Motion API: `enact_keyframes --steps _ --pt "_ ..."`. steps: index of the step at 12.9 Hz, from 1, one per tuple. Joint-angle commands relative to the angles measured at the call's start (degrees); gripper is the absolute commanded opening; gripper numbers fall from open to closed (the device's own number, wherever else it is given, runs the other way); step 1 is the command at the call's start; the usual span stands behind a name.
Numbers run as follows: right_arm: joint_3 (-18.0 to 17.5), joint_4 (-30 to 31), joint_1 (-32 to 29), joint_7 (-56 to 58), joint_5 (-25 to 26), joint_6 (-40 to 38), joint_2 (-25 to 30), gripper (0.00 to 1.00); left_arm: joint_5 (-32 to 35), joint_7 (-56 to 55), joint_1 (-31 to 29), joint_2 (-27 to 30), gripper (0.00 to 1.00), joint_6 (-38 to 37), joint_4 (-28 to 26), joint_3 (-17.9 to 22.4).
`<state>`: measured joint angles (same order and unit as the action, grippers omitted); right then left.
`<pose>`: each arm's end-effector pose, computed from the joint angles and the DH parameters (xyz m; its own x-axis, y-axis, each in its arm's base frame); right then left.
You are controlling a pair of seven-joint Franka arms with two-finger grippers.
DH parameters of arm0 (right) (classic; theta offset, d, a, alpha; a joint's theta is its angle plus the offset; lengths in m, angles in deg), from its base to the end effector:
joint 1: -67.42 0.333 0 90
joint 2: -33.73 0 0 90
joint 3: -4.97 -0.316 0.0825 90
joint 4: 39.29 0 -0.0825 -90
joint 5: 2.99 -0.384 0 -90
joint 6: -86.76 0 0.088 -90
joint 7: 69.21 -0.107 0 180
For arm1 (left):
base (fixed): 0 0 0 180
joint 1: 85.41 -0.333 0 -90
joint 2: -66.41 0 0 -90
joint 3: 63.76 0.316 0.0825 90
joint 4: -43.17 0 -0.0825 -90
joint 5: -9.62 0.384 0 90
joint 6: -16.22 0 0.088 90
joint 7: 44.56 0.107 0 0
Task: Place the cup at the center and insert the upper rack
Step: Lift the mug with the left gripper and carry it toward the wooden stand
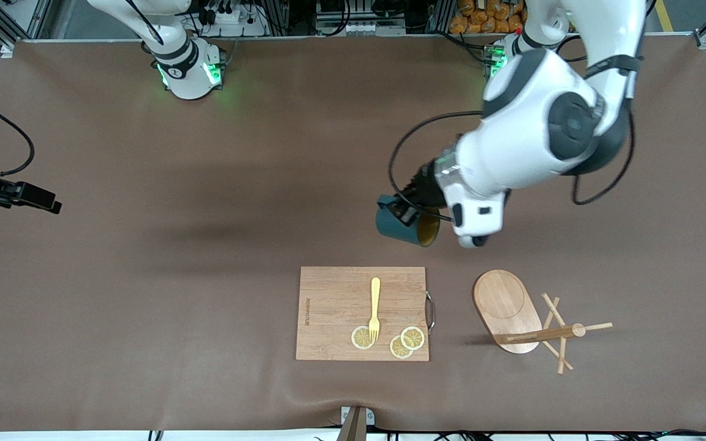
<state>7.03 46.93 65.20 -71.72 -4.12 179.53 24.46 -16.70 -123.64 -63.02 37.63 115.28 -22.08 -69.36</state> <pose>0.6038 -0.0415 0.5660 0.9918 -0.1189 -0.0479 -0.1196 -0.9928 -0.0118 0.6172 -0.3535 0.5393 0.5413 0.7026 -0.4619 0.8301 -0.5340 0.1605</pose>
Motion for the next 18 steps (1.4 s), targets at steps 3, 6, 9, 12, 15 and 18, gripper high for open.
enact_keyframes --steps 3,6,9,12,15,18 --pt "0.49 -1.05 1.52 0.58 -0.45 -0.22 0.21 1.00 -13.47 16.12 -11.91 2.33 0.00 -4.90 -3.39 -0.56" --pt "0.66 -0.97 2.22 0.58 -0.45 -0.57 1.35 1.00 -20.50 24.48 -17.63 0.40 0.00 -8.42 -3.22 -0.56" --pt "2.94 -0.53 5.03 0.49 -0.45 -0.75 1.53 1.00 -27.70 29.84 -22.38 -2.76 0.00 -12.64 -2.95 -0.56" --pt "3.03 -0.53 4.69 0.66 -0.45 -0.92 1.36 1.00 -33.42 35.91 -25.28 -6.27 0.00 -15.64 -2.69 -0.55" --pt "3.03 -0.44 4.51 0.67 -0.45 -0.84 0.75 1.00 -38.01 37.95 -27.31 -9.97 0.00 -17.40 -1.46 -0.73" --pt "3.12 1.05 4.34 0.05 -0.27 -0.40 0.48 1.00 -38.01 38.30 -29.06 -10.76 0.00 -17.49 -1.46 -0.82"
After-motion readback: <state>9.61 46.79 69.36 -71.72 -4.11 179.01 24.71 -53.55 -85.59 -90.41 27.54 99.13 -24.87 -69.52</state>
